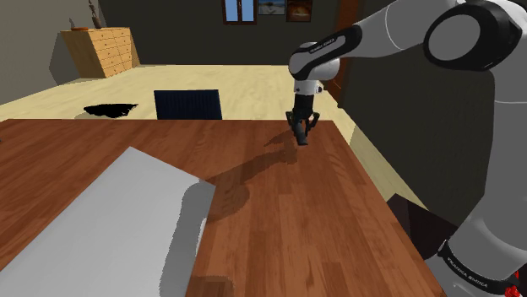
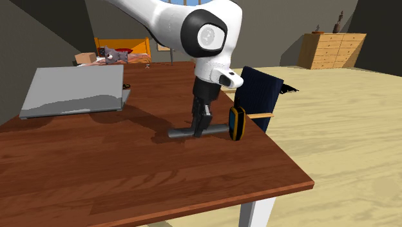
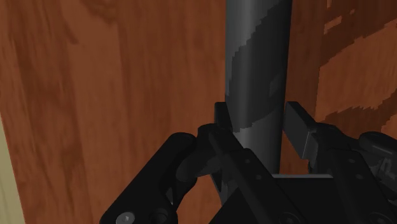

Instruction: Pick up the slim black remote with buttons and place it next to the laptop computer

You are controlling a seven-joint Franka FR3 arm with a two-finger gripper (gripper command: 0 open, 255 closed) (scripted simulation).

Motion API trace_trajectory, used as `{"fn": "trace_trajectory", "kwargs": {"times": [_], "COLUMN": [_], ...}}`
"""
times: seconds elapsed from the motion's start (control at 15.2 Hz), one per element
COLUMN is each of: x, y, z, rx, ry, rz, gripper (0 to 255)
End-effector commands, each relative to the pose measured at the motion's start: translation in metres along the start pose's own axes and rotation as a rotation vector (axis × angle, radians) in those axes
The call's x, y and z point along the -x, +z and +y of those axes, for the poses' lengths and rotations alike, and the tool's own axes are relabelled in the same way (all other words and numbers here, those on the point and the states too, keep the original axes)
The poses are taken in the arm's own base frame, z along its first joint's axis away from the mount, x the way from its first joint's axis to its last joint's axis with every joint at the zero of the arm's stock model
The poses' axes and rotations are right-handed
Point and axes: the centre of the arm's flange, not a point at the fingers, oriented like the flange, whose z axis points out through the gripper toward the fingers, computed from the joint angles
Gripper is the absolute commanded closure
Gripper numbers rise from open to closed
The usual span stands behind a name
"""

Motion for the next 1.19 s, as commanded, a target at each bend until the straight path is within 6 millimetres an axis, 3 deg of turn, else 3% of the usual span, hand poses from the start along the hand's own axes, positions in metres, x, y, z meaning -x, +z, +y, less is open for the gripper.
{"fn": "trace_trajectory", "kwargs": {"times": [0.0,1.12], "x": [0.003,0.023], "y": [-0.010,-0.098], "z": [-0.001,-0.004], "rx": [0.000,0.000], "ry": [0.000,0.000], "rz": [0.000,0.000], "gripper": [255,255]}}
